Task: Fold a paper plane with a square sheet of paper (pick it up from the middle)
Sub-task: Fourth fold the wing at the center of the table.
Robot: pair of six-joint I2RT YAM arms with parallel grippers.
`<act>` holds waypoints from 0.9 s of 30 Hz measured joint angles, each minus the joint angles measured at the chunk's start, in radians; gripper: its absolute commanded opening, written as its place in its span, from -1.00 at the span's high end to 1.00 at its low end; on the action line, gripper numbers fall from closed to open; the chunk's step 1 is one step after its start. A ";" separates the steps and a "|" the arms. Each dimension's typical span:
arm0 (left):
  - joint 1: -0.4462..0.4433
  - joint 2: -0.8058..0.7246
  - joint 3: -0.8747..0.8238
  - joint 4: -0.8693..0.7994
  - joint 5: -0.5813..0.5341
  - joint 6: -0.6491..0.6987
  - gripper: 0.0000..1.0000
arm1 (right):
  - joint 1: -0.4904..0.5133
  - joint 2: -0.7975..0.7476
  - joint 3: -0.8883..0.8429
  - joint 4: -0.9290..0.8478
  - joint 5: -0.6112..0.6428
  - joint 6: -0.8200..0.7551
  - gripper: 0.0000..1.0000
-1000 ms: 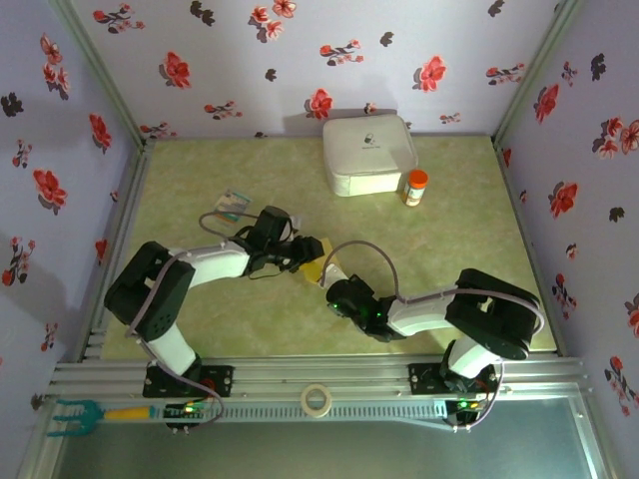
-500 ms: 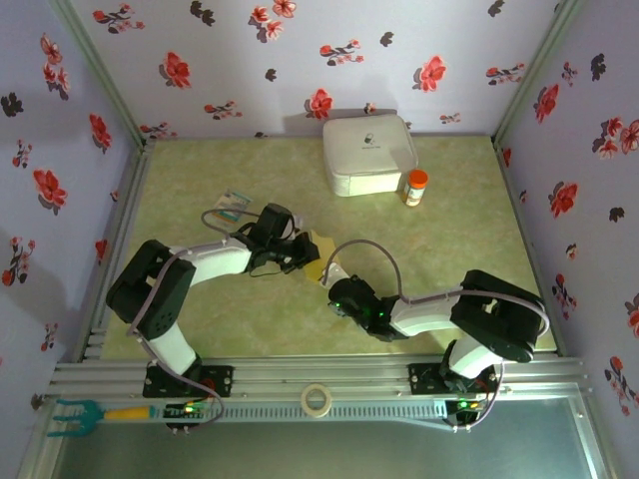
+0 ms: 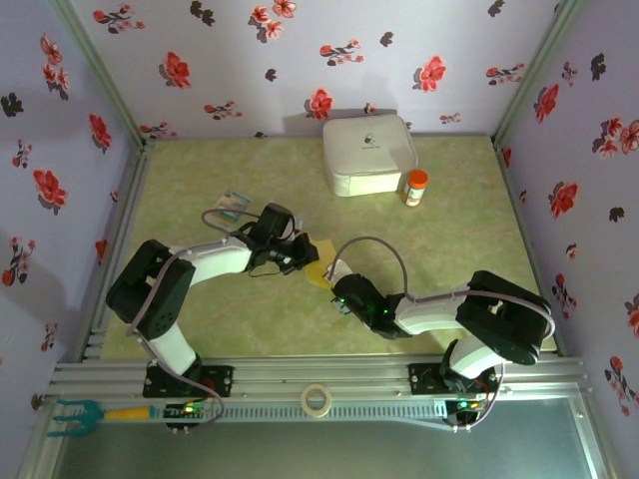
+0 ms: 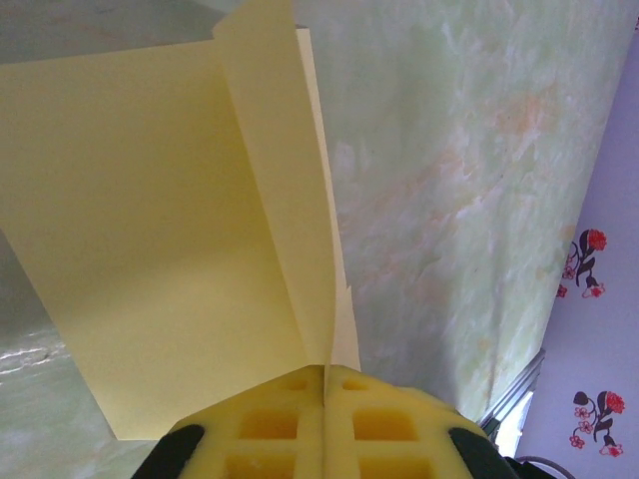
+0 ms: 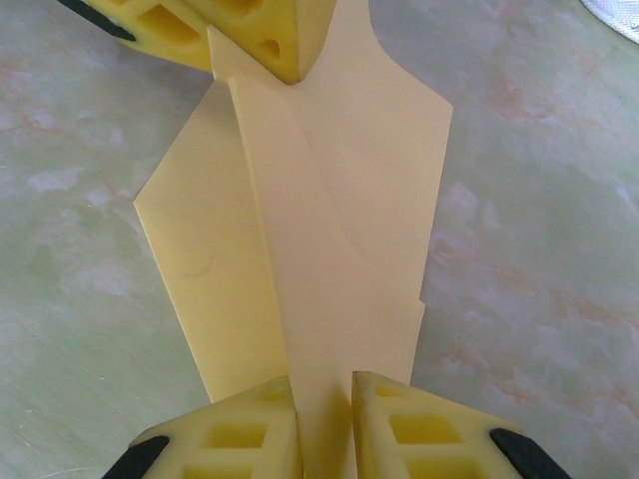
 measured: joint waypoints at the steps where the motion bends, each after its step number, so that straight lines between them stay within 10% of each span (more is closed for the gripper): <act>1: 0.000 0.000 0.000 -0.001 0.000 0.000 1.00 | 0.000 0.000 0.000 -0.002 -0.002 0.000 0.60; 27: 0.000 0.000 0.001 -0.002 -0.003 0.000 1.00 | 0.000 -0.039 0.015 -0.071 -0.048 0.069 0.24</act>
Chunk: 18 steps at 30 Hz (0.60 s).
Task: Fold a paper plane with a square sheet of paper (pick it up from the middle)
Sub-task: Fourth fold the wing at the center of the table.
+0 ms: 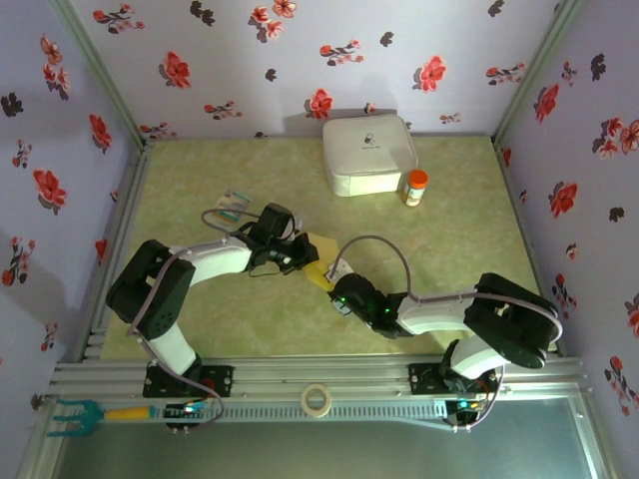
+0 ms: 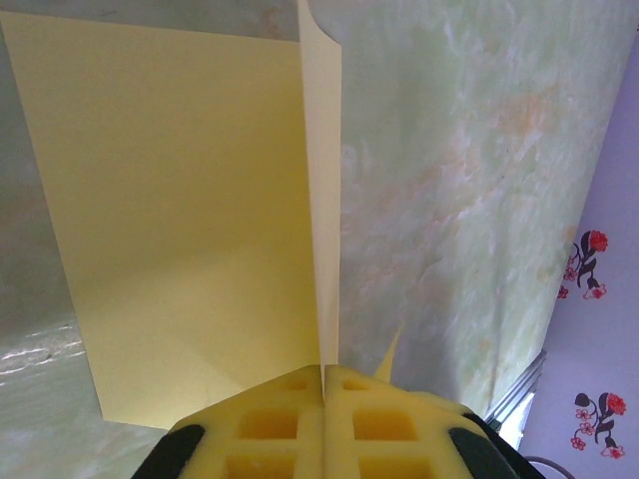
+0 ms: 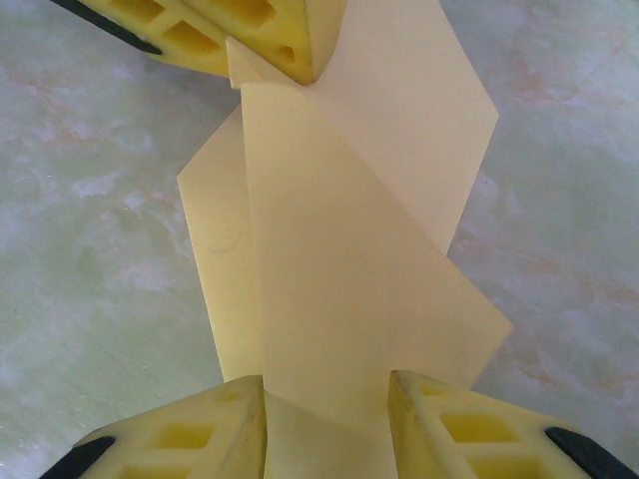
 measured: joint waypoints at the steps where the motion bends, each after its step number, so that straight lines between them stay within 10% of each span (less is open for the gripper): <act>1: 0.000 0.000 0.000 0.000 0.000 0.000 1.00 | 0.000 0.000 0.003 -0.003 0.000 0.000 0.24; 14: -0.001 0.000 0.000 -0.001 -0.008 0.000 0.96 | 0.000 0.031 0.039 -0.047 0.009 -0.001 0.49; 18: -0.001 0.000 0.000 -0.006 -0.018 0.001 0.67 | 0.000 0.034 0.039 -0.053 0.008 -0.001 0.61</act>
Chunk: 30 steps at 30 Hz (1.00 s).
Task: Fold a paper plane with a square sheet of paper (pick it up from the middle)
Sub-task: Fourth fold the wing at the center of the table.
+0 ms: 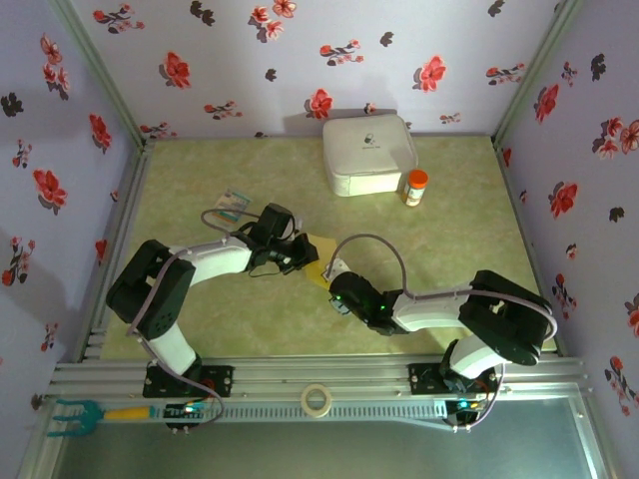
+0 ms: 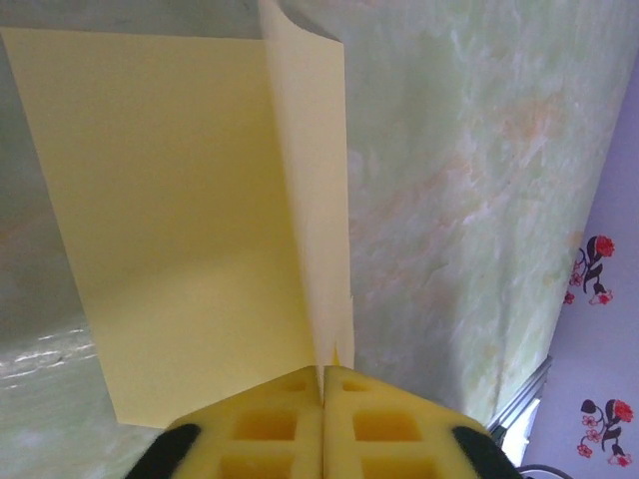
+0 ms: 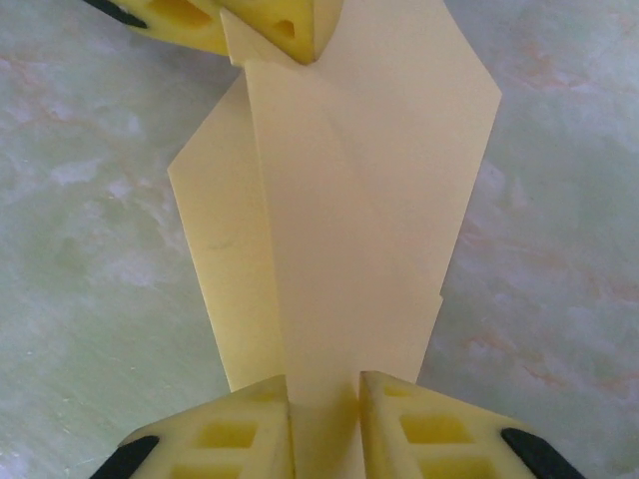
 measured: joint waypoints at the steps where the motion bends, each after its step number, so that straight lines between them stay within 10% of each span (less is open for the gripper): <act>1: 0.000 0.000 0.000 -0.002 -0.002 -0.001 0.57 | 0.000 0.000 0.000 0.000 0.000 0.000 0.64; 14: -0.001 -0.067 0.000 -0.035 -0.062 0.018 0.07 | -0.004 0.000 -0.003 0.010 -0.005 0.012 0.88; 30: -0.002 -0.124 -0.002 -0.040 -0.113 0.021 0.06 | -0.139 0.021 -0.064 0.173 -0.263 0.197 0.93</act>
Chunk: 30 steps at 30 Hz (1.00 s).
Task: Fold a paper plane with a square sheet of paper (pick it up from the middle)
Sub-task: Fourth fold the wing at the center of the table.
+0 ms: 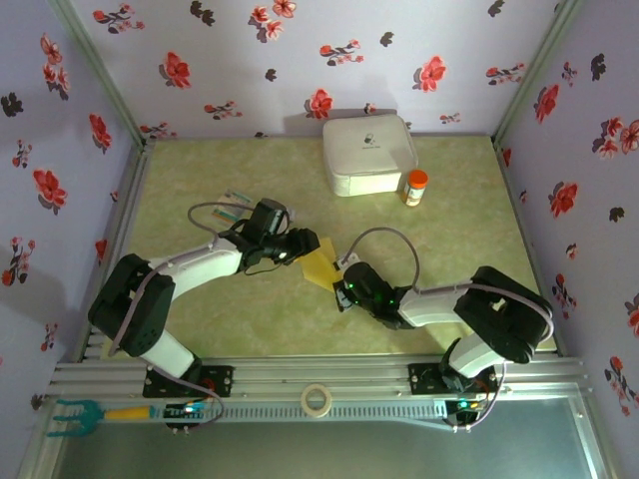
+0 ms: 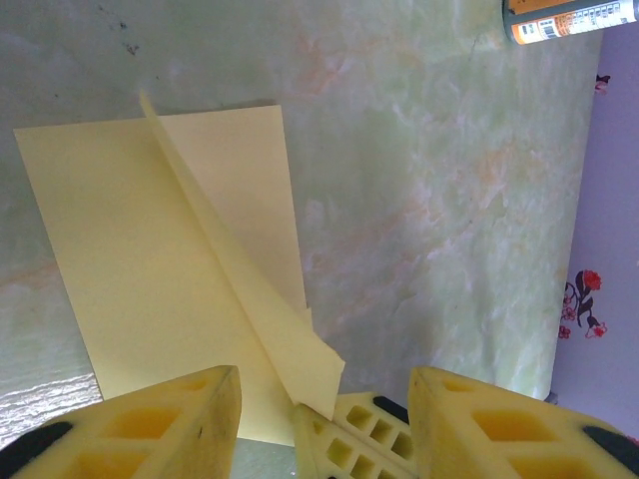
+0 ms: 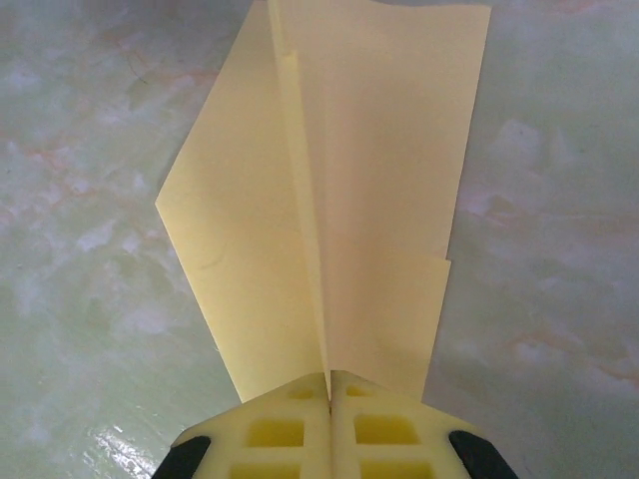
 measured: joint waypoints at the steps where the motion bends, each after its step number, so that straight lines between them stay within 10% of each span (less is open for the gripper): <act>1: 0.000 0.000 0.000 -0.001 0.000 0.000 0.06 | -0.008 0.007 0.000 0.008 -0.015 0.014 0.93; 13: 0.000 0.002 0.000 -0.002 0.000 0.000 0.18 | -0.091 0.067 0.000 0.099 -0.205 0.151 0.95; 30: 0.000 0.079 0.000 0.025 0.033 -0.005 0.89 | -0.219 0.143 0.000 0.219 -0.503 0.391 0.94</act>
